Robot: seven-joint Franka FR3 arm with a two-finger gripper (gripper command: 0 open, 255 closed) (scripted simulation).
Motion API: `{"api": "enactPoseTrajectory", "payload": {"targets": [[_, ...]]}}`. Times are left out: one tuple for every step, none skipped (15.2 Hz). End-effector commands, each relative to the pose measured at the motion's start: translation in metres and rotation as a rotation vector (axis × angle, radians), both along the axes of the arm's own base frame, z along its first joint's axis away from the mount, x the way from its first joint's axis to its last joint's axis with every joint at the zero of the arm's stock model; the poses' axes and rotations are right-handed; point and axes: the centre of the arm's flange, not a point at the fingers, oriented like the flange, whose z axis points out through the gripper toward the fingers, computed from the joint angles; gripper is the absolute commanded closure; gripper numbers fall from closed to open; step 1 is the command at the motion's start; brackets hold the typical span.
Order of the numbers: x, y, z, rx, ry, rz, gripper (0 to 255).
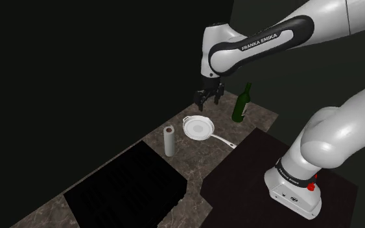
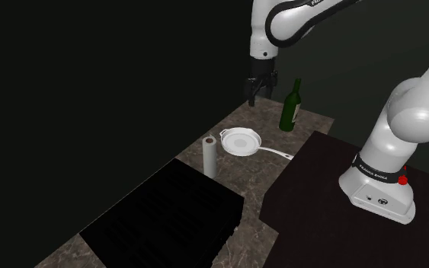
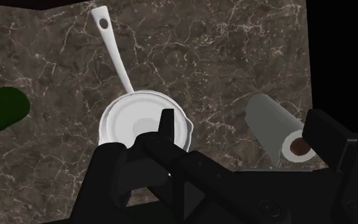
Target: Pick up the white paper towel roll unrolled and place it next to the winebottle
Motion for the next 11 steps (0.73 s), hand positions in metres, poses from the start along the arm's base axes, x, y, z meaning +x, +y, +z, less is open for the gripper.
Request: {"api": "enactPoseTrajectory", "payload": {"targets": [[0.015, 0.013, -0.017, 0.006, -0.007, -0.005, 0], [0.022, 0.018, -0.026, 0.008, -0.009, -0.007, 0], [0.03, 0.024, -0.035, 0.011, -0.011, -0.009, 0], [0.037, 0.029, -0.044, 0.013, -0.014, -0.011, 0], [0.045, 0.035, -0.053, 0.015, -0.016, -0.013, 0], [0.052, 0.04, -0.062, 0.018, -0.019, -0.015, 0], [0.06, 0.045, -0.07, 0.02, -0.021, -0.017, 0], [0.067, 0.051, -0.079, 0.023, -0.024, -0.019, 0], [0.075, 0.056, -0.088, 0.025, -0.026, -0.021, 0], [0.083, 0.062, -0.096, 0.027, -0.029, -0.023, 0], [0.09, 0.067, -0.105, 0.03, -0.031, -0.025, 0]]}}
